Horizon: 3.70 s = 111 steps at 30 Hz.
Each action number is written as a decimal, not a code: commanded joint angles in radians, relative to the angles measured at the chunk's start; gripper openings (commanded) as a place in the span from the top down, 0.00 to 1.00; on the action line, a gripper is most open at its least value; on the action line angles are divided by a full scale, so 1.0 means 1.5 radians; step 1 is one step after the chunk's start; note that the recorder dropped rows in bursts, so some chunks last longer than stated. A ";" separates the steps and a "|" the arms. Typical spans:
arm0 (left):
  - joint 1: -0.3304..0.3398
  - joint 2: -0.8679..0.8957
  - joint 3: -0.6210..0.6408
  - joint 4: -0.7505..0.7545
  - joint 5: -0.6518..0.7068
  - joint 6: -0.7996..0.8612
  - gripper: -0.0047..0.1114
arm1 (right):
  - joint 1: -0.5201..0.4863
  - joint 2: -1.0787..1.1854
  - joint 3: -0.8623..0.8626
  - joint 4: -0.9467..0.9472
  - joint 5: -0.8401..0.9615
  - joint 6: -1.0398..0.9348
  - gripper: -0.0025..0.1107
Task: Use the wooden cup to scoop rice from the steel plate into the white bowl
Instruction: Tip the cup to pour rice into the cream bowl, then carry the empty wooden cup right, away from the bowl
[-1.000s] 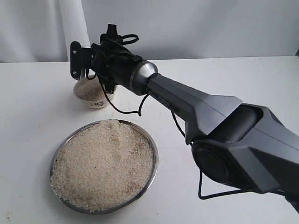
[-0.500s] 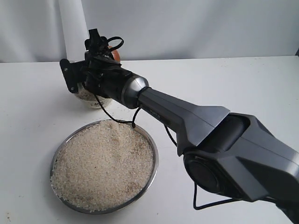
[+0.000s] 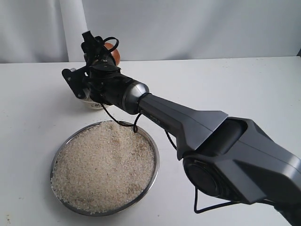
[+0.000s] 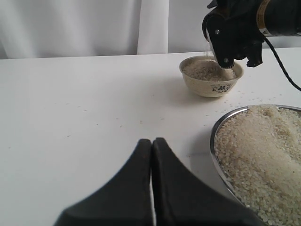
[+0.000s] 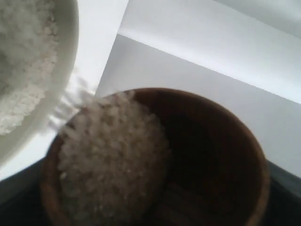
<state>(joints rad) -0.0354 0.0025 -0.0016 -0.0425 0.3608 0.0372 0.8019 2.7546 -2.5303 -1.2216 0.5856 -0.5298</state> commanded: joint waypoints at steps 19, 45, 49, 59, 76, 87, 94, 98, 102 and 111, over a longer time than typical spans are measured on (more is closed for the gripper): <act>-0.004 -0.002 0.001 0.000 -0.009 0.000 0.96 | -0.015 -0.004 -0.001 -0.069 -0.006 -0.063 0.98; -0.004 -0.002 0.001 0.000 -0.009 0.000 0.96 | -0.009 -0.004 -0.001 -0.174 -0.052 -0.063 0.98; -0.004 -0.002 0.001 0.000 -0.009 0.000 0.96 | -0.002 -0.004 -0.001 -0.180 -0.059 -0.063 0.98; -0.004 -0.002 0.001 0.000 -0.009 -0.002 0.96 | 0.003 -0.014 -0.001 -0.165 -0.056 -0.064 0.98; -0.004 -0.002 0.001 0.000 -0.009 -0.001 0.96 | 0.010 -0.062 0.084 -0.198 -0.019 -0.043 0.98; -0.004 -0.002 0.001 0.000 -0.009 -0.001 0.96 | 0.010 -0.115 0.084 -0.014 -0.020 0.153 0.98; -0.004 -0.002 0.001 0.000 -0.009 -0.001 0.96 | 0.010 -0.193 0.084 0.263 0.051 0.231 0.98; -0.004 -0.002 0.001 0.000 -0.009 -0.001 0.96 | 0.009 -0.253 0.084 0.388 0.108 0.199 0.98; -0.004 -0.002 0.001 0.000 -0.009 -0.001 0.96 | 0.009 -0.324 0.084 0.598 0.182 0.090 0.98; -0.004 -0.002 0.001 0.000 -0.009 0.000 0.96 | -0.051 -0.492 0.266 0.700 0.317 0.045 0.98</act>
<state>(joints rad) -0.0354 0.0025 -0.0016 -0.0425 0.3608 0.0372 0.7610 2.0729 -2.2060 -0.1880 1.0113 -0.4493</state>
